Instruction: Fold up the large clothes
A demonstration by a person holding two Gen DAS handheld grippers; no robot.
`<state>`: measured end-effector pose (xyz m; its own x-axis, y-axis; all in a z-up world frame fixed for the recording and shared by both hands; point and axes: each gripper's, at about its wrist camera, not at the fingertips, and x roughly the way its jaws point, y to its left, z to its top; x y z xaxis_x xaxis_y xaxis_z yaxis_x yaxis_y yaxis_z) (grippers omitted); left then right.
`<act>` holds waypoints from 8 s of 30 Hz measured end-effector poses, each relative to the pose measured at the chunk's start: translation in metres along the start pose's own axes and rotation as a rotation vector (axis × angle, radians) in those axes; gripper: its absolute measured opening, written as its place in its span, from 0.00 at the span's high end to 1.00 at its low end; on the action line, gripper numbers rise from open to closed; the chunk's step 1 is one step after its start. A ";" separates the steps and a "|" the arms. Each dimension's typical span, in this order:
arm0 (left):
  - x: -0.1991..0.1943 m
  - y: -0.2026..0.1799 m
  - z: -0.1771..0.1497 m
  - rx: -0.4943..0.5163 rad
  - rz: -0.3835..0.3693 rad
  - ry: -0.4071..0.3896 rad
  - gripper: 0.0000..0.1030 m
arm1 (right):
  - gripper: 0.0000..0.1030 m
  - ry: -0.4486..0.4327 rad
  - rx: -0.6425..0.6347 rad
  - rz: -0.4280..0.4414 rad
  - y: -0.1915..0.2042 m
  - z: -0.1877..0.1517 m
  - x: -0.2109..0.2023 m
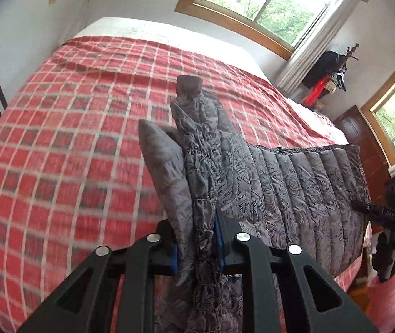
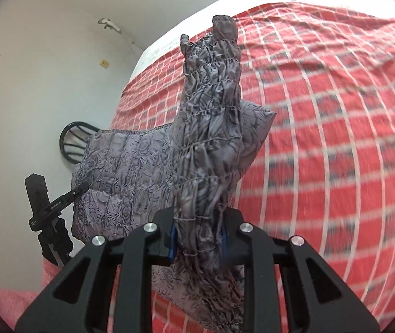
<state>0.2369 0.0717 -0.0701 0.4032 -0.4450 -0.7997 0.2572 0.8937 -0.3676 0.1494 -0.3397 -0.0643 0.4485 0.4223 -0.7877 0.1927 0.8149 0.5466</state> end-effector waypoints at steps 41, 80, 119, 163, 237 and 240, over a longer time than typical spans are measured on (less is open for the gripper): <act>-0.032 0.020 -0.124 0.000 0.327 0.031 0.41 | 0.48 -0.006 0.064 -0.313 -0.011 -0.138 -0.012; 0.018 -0.024 -0.200 0.131 0.282 0.130 0.25 | 0.48 0.091 -0.024 -0.461 0.023 -0.195 0.056; -0.033 0.006 -0.239 -0.203 0.313 0.149 0.25 | 0.53 0.234 -0.115 -0.434 0.002 -0.174 0.070; -0.005 0.110 -0.273 -0.798 -0.040 -0.185 0.73 | 0.52 0.265 -0.207 -0.390 0.007 -0.172 0.074; 0.062 -0.133 -0.108 0.002 0.088 0.062 0.55 | 0.19 0.231 -0.065 -0.079 0.000 -0.057 0.058; 0.065 -0.131 -0.106 0.005 0.080 0.066 0.55 | 0.19 0.248 -0.072 -0.077 0.003 -0.053 0.071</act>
<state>0.1360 -0.0681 -0.1241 0.3637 -0.3673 -0.8561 0.2309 0.9259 -0.2991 0.1355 -0.2867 -0.1334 0.2052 0.4351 -0.8767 0.1518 0.8707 0.4677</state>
